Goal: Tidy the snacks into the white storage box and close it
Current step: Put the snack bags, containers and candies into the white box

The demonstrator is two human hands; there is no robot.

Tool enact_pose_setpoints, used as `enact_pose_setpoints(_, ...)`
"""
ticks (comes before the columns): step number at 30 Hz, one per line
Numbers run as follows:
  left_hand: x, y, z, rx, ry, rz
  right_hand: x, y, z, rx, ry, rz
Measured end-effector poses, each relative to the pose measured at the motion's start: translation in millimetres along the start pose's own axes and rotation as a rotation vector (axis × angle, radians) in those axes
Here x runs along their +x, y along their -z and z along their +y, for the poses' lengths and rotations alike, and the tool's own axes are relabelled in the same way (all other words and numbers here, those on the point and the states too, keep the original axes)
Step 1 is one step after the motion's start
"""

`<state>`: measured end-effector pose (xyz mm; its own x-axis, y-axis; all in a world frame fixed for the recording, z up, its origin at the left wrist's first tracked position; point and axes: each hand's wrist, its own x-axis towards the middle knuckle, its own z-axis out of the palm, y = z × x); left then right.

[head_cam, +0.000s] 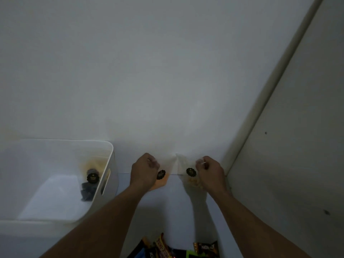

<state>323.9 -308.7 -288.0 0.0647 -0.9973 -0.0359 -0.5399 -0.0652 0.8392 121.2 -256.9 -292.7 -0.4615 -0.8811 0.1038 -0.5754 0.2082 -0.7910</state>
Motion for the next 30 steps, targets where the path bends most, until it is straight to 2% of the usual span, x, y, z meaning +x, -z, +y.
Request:
enact_pose_setpoints(5,-7.7,34.7,35.2,0.138,-0.182,-0.042,-7.9,26.6,-35.5,-0.091,0.108,-0.016)
enact_pose_setpoints(10,-15.4,90.6,66.4,0.18,-0.343,-0.033,-19.8,55.8,-89.7,-0.206,0.214,-0.055)
enact_pose_setpoints(16,-28.1,173.7,86.4,0.241,-0.37,-0.036,-44.6,74.1,-169.8,-0.349,0.31,-0.149)
enact_pose_setpoints(19,-30.1,212.6,89.5,0.256,-0.392,-0.06,-58.0,73.3,-207.7,-0.404,0.34,-0.136)
enact_pose_setpoints(25,-27.9,274.4,74.8,0.302,-0.453,-0.074,-80.6,44.1,-263.0,-0.431,0.407,-0.042)
enact_pose_setpoints(30,-22.2,305.5,45.5,0.318,-0.424,-0.093,-95.3,7.8,-294.1,-0.424,0.399,-0.073)
